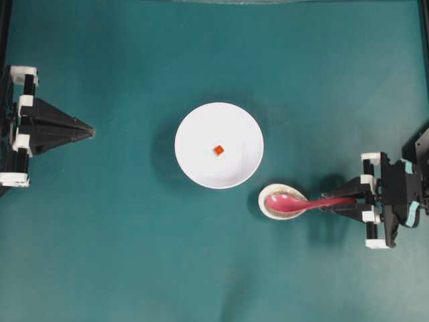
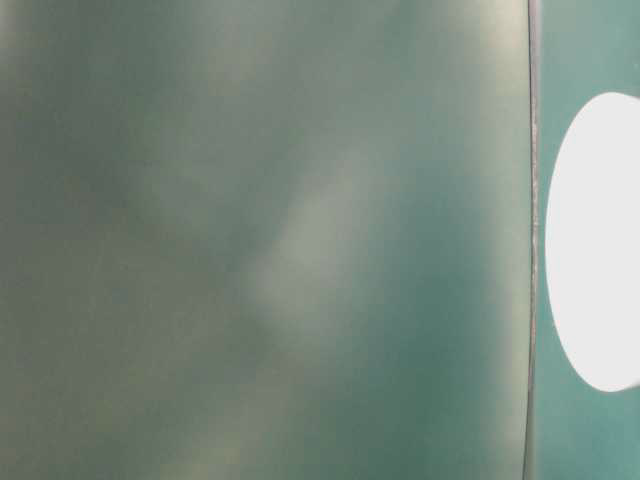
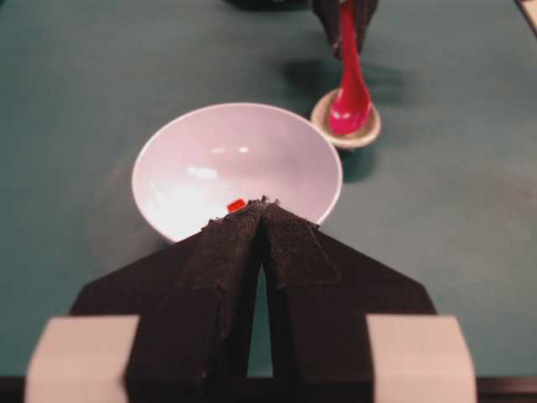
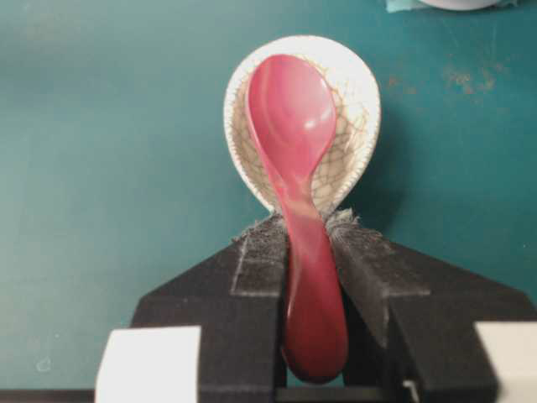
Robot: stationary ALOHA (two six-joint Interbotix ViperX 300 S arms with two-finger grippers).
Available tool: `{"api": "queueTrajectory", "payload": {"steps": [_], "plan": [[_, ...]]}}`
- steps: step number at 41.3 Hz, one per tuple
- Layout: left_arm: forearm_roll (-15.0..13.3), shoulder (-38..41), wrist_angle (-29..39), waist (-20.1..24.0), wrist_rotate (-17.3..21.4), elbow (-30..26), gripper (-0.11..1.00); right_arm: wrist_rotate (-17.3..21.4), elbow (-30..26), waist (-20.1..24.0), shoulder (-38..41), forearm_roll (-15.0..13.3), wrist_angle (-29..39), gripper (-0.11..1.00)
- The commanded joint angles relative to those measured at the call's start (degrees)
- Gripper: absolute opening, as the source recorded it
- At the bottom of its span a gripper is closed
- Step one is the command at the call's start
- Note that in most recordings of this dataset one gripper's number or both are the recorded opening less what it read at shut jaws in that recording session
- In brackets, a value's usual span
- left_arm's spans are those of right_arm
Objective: Grip the spoon and scoop the red block from the bowl with right arm.
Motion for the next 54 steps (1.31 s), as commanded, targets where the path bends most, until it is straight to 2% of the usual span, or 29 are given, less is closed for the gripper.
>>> {"api": "queueTrajectory", "payload": {"steps": [1,11,22,39,49,54], "plan": [[0.18,0.35,-0.35,0.09,0.18,-1.05,0.0,0.0,-0.7,-0.09,-0.79,-0.18,0.26,0.19],[0.18,0.44,-0.26,0.09,0.18,-1.05,0.0,0.0,-1.23,-0.18,-0.79,-0.18,2.37,0.22],[0.18,0.7,-0.26,0.09,0.18,-1.05,0.0,0.44,-1.93,-0.26,-0.79,-0.18,4.22,0.51],[0.18,1.32,-0.26,0.09,0.18,-0.97,0.0,0.62,-2.11,-0.26,-0.7,0.26,4.13,0.5],[0.18,1.23,-0.26,0.09,0.18,-0.97,0.0,0.79,-2.64,-1.32,0.09,2.55,4.13,0.5],[0.18,0.97,-0.26,0.09,0.18,-0.97,0.0,0.79,-3.43,-1.41,1.67,2.81,3.52,0.49]]}}
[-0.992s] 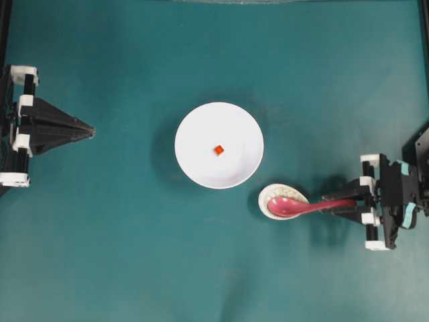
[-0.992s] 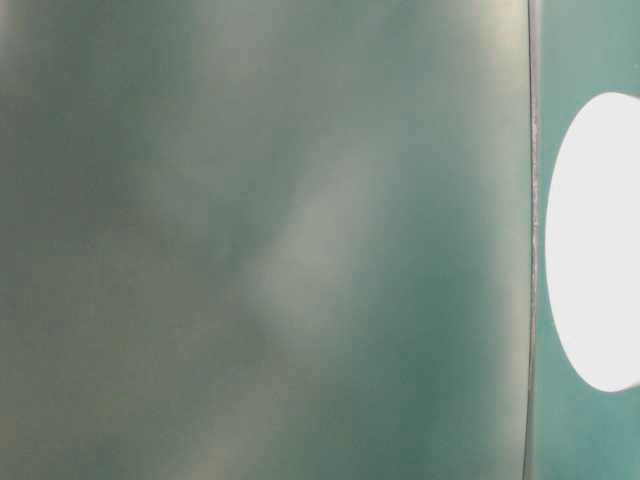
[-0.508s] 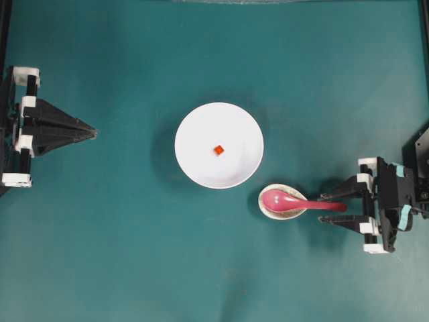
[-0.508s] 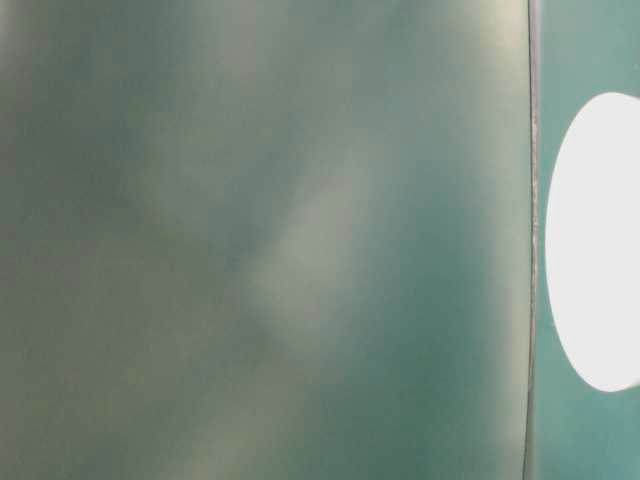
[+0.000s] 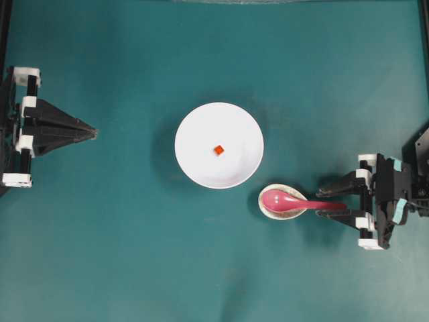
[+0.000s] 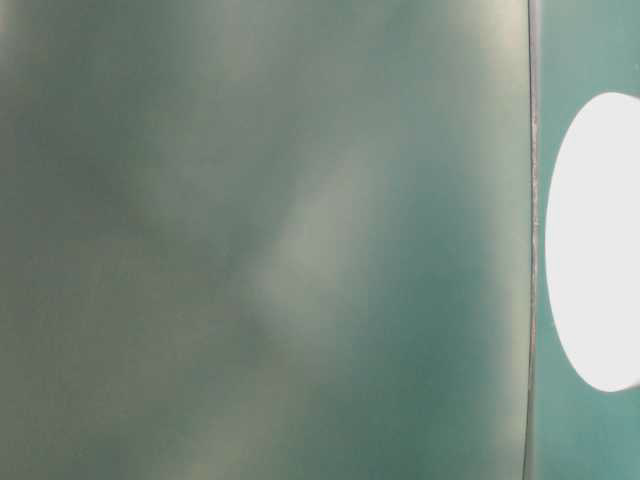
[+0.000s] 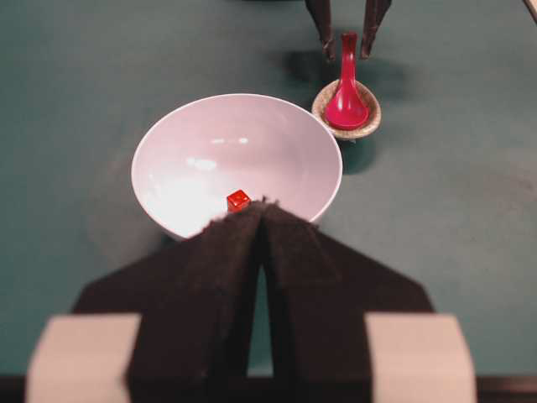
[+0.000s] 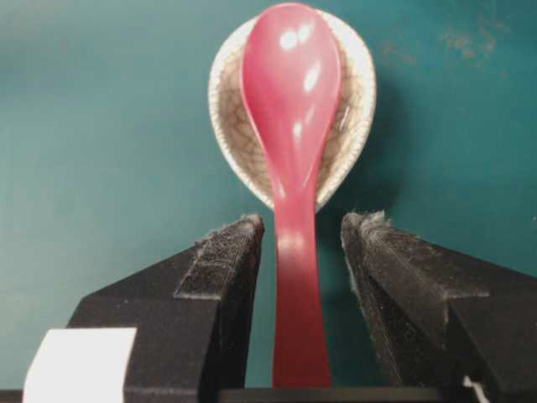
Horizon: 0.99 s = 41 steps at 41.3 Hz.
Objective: Grip the spoon and scoop the red block from the bowl with right arm.
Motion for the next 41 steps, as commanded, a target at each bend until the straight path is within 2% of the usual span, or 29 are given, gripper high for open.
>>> {"api": "queueTrajectory", "payload": {"steps": [1,8,14,19,41], "plan": [[0.09,0.09,-0.09,0.09,0.18,-0.97,0.0,0.09,-1.41,0.0,0.88,0.18,-0.79,0.5],[0.09,-0.09,0.35,0.09,0.18,-0.97,0.0,0.09,-3.43,-0.09,5.01,0.18,-1.49,0.5],[0.09,-0.26,0.44,0.09,0.18,-0.97,0.0,0.18,-3.69,-0.09,7.47,0.97,-4.92,0.49],[0.09,-0.44,0.79,0.09,0.18,-0.97,0.0,0.18,-3.08,0.0,7.47,1.67,-6.5,0.5],[0.09,-0.79,2.02,0.18,0.18,-0.97,0.0,0.62,-1.58,0.97,6.06,1.58,-6.42,0.5]]}}
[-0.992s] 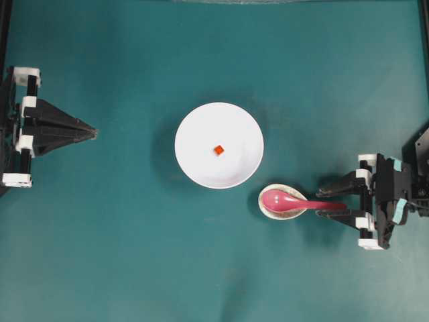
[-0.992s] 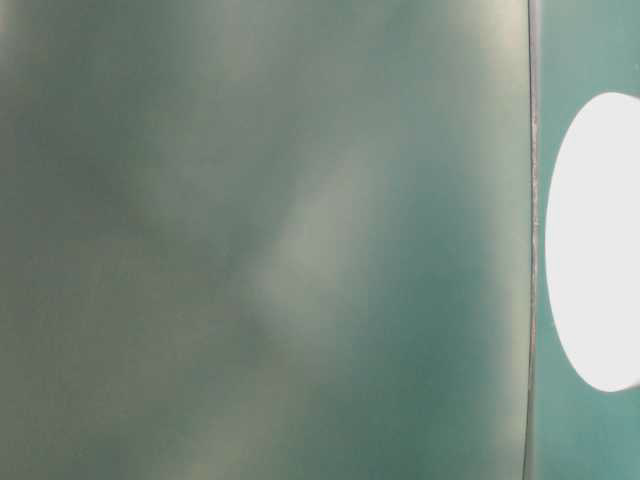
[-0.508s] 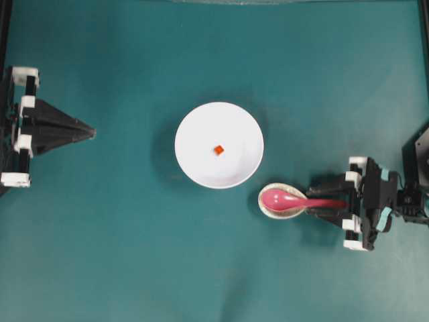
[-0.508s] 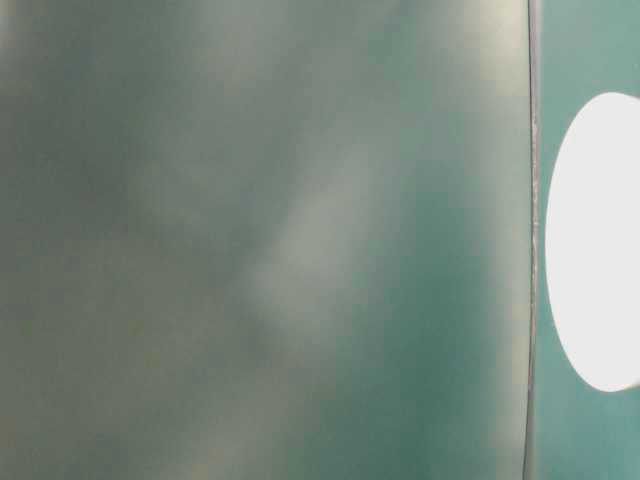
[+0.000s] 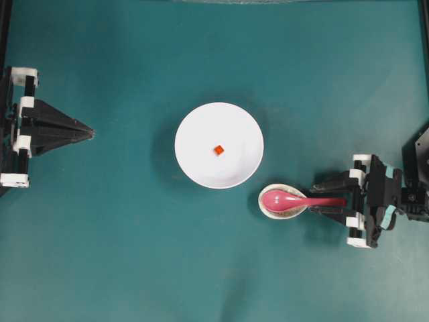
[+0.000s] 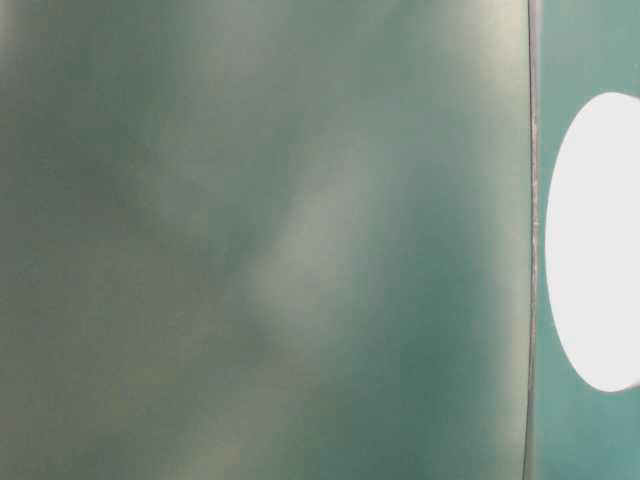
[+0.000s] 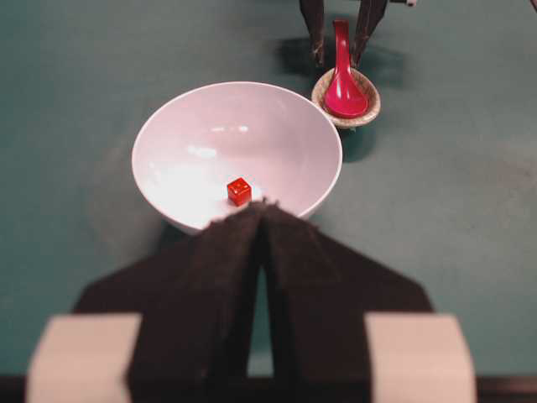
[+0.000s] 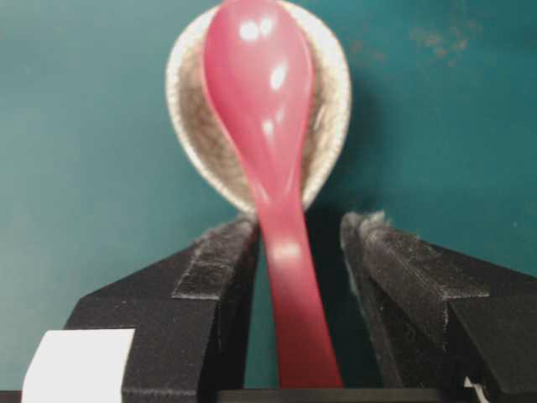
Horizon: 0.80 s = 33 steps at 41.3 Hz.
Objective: Grip the spoon and scoop the red block from the bowl with right arm.
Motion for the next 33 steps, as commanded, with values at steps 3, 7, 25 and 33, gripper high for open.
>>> {"api": "queueTrajectory", "payload": {"steps": [3,7,25,33], "plan": [[0.09,0.26,-0.18,0.09,0.18,-0.97,0.0,0.09,0.0,0.35,-1.58,0.0,-0.88,0.5],[0.09,0.18,-0.18,0.09,0.18,-0.97,0.0,0.09,0.18,0.44,-1.93,0.0,-0.97,0.5],[0.09,0.26,-0.18,0.09,0.18,-0.97,0.0,0.09,0.26,1.32,-2.29,-0.26,-0.7,0.5],[0.09,0.18,-0.18,0.09,0.18,-0.97,0.0,0.09,0.35,1.32,-2.29,-0.26,-0.97,0.49]]}}
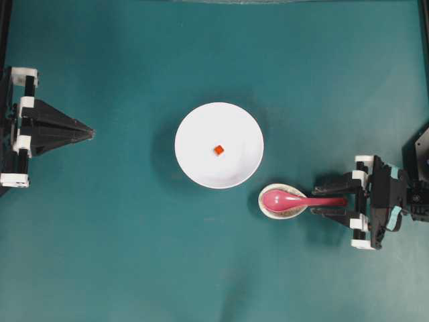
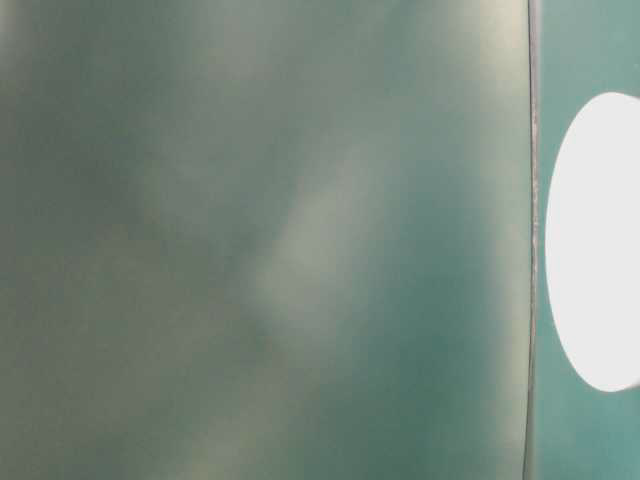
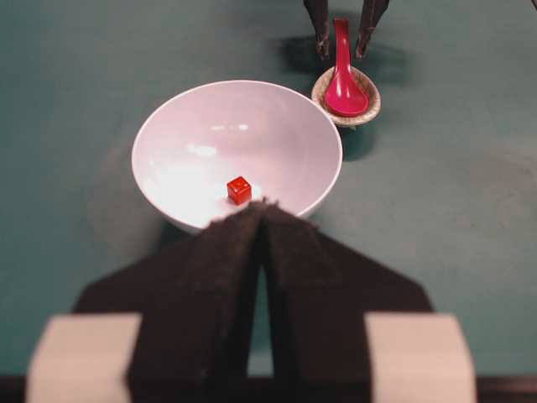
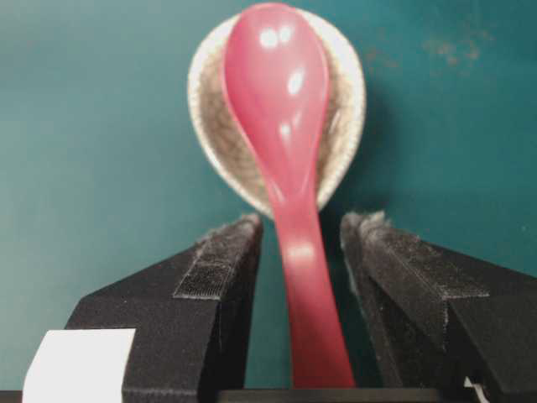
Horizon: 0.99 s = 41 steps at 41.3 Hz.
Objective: Grip the spoon and scoop the red block from the bowl with right arm.
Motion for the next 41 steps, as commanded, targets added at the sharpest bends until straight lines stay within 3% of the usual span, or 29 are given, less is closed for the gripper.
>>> {"api": "queueTrajectory", "payload": {"steps": [1,18,41], "plan": [[0.09,0.26,-0.35,0.09,0.18,-1.05,0.0,0.0,-0.18,0.26,-1.05,-0.09,-0.62,0.49],[0.09,0.26,-0.35,0.09,0.18,-1.05,0.0,0.0,-0.26,0.26,-1.05,-0.53,-0.35,0.34],[0.09,0.26,-0.35,0.09,0.18,-1.05,0.0,0.0,-0.44,0.26,-1.49,-0.62,-0.26,0.25]]}}
